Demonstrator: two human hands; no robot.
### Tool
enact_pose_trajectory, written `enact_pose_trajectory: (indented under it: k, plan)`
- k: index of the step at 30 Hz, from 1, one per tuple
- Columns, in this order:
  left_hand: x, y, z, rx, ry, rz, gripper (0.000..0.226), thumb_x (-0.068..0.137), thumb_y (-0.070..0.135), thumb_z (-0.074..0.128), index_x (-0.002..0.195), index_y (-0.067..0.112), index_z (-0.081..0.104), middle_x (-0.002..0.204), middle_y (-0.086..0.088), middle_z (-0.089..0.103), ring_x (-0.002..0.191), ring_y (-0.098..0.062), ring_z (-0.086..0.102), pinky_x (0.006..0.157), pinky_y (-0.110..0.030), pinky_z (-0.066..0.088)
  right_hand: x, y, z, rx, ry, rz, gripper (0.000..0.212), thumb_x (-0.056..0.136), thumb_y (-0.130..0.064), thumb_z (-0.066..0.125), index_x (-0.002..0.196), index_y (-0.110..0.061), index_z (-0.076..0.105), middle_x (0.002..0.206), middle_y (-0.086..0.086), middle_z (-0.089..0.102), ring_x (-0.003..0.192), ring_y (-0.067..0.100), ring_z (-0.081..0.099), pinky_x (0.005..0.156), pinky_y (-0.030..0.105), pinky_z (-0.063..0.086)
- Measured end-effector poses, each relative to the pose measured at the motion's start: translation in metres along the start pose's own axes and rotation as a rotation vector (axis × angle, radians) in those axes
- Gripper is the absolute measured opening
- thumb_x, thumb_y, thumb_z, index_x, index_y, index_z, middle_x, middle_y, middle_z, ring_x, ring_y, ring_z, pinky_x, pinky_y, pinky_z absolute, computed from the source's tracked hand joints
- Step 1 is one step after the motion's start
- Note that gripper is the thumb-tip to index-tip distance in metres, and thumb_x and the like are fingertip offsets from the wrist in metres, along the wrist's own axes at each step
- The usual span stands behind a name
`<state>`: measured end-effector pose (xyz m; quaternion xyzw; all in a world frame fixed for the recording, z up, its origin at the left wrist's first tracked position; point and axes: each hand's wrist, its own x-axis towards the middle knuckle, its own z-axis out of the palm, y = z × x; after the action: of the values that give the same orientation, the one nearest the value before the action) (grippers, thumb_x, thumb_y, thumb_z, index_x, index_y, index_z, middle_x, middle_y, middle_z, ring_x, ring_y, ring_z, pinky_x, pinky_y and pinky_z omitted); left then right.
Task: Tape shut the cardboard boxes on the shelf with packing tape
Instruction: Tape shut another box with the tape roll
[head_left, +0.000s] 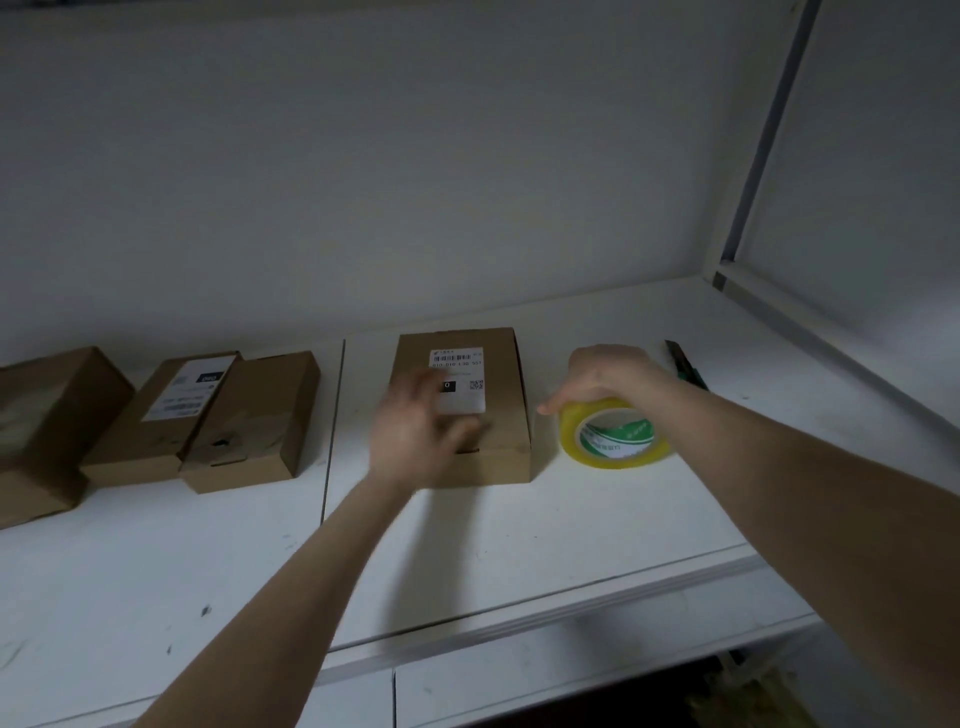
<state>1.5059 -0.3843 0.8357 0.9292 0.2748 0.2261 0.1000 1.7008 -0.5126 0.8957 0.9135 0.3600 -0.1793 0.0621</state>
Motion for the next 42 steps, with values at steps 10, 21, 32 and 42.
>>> enact_pose_trajectory:
  k: [10, 21, 32, 42]
  plan:
    - [-0.013, 0.045, 0.036, 0.472, -0.180, 0.262, 0.095, 0.057, 0.056, 0.083, 0.135, 0.011, 0.051, 0.133, -0.010, 0.057, 0.119, -0.028, 0.057, 0.092, -0.042, 0.048, -0.008, 0.025, 0.002, 0.293, 0.033, -0.035, 0.067, 0.068, -0.076, 0.066, 0.093, -0.015, 0.054, 0.094, 0.004, 0.058, 0.092, 0.025, 0.060, 0.079, 0.036, 0.049]
    - [-0.015, 0.050, 0.032, 0.435, -0.322, 0.215, 0.067, 0.097, 0.053, 0.035, 0.150, 0.040, -0.003, 0.161, -0.002, 0.005, 0.146, -0.025, 0.010, 0.117, -0.042, 0.012, -0.017, 0.017, -0.001, 0.047, 0.209, 0.000, 0.069, 0.075, -0.073, 0.062, 0.118, -0.018, 0.057, 0.117, 0.004, 0.062, 0.110, 0.026, 0.059, 0.077, 0.030, 0.042]
    - [0.012, -0.003, -0.002, -0.507, -0.252, -0.847, 0.057, 0.088, 0.046, 0.060, 0.123, 0.001, 0.051, 0.121, -0.018, 0.057, 0.109, -0.034, 0.055, 0.092, -0.041, 0.049, -0.010, -0.003, 0.001, -0.072, 0.171, 0.016, 0.050, 0.077, -0.064, 0.066, 0.096, -0.020, 0.052, 0.077, -0.001, 0.051, 0.085, 0.022, 0.056, 0.074, 0.028, 0.045]
    - [0.008, 0.005, -0.001, -1.094, -0.127, -0.962, 0.043, 0.086, 0.032, 0.068, 0.117, 0.006, 0.054, 0.109, -0.014, 0.062, 0.097, -0.032, 0.061, 0.088, -0.044, 0.052, -0.003, 0.013, -0.001, 0.025, 0.153, 0.007, 0.039, 0.074, -0.056, 0.069, 0.080, -0.019, 0.054, 0.081, -0.001, 0.058, 0.071, 0.016, 0.055, 0.060, 0.024, 0.039]
